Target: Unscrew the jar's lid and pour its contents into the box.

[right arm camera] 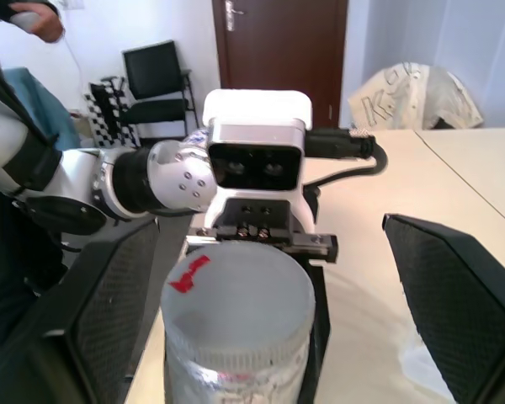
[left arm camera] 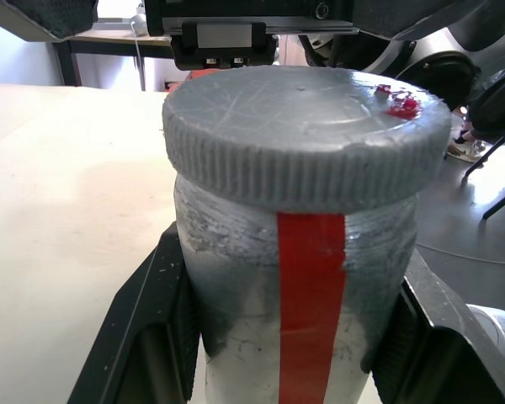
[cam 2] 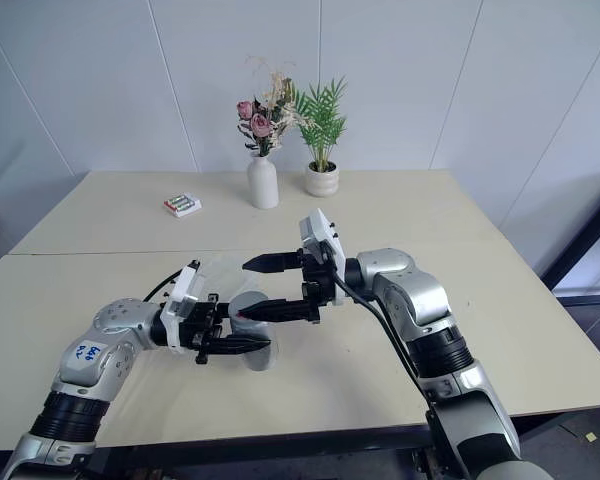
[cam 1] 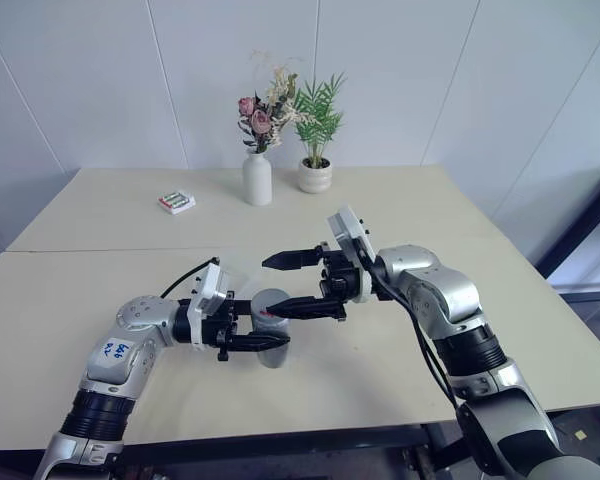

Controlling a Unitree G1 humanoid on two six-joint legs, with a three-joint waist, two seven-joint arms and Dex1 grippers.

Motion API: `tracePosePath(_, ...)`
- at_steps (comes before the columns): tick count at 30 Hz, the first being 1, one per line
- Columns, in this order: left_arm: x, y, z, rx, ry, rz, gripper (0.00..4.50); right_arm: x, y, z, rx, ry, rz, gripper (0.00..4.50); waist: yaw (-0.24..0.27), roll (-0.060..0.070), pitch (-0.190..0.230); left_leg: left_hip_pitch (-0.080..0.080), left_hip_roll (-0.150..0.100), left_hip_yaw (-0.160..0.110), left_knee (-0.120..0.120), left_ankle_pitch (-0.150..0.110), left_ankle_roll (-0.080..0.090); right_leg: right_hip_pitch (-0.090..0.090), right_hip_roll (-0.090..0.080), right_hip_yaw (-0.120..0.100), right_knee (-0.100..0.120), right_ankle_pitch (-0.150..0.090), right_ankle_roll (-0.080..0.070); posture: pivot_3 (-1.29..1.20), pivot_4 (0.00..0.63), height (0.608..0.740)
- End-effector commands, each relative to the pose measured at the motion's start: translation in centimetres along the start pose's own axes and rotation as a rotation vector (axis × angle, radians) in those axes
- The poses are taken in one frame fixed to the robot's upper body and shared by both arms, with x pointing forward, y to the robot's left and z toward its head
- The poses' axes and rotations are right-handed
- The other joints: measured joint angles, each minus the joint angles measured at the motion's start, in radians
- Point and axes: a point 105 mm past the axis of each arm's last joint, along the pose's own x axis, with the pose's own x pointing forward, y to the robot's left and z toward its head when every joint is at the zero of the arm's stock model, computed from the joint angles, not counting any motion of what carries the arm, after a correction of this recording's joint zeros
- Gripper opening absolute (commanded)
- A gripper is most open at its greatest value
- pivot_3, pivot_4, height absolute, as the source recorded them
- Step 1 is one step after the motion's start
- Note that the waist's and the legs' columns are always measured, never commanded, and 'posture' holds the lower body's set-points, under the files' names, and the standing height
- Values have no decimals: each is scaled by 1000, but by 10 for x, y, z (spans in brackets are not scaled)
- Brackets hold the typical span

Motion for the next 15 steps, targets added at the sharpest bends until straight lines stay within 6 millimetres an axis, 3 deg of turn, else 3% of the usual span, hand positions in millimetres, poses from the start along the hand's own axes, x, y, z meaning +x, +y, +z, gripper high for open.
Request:
tracePosePath(1, 2, -3, 13, 49, -32, -12, 2104, 13, 10, 5, -20, -18, -7, 4476, -1, 0, 0, 0, 0, 0, 0, 0, 0, 0, 0, 0, 0, 0, 0, 0, 150, 740)
tracePosePath(6, 3, -4, 13, 49, -32, -13, 2104, 21, 16, -1, -2, -11, -19, 4476, 0, 0, 0, 0, 0, 0, 0, 0, 0, 0, 0, 0, 0, 0, 0, 0, 150, 740)
tracePosePath(15, 3, -2, 12, 67, -24, -7, 2104, 21, -1, -4, -27, 12, -106, 4476, 0, 0, 0, 0, 0, 0, 1, 0, 0, 0, 0, 0, 0, 0, 0, 0, 150, 740)
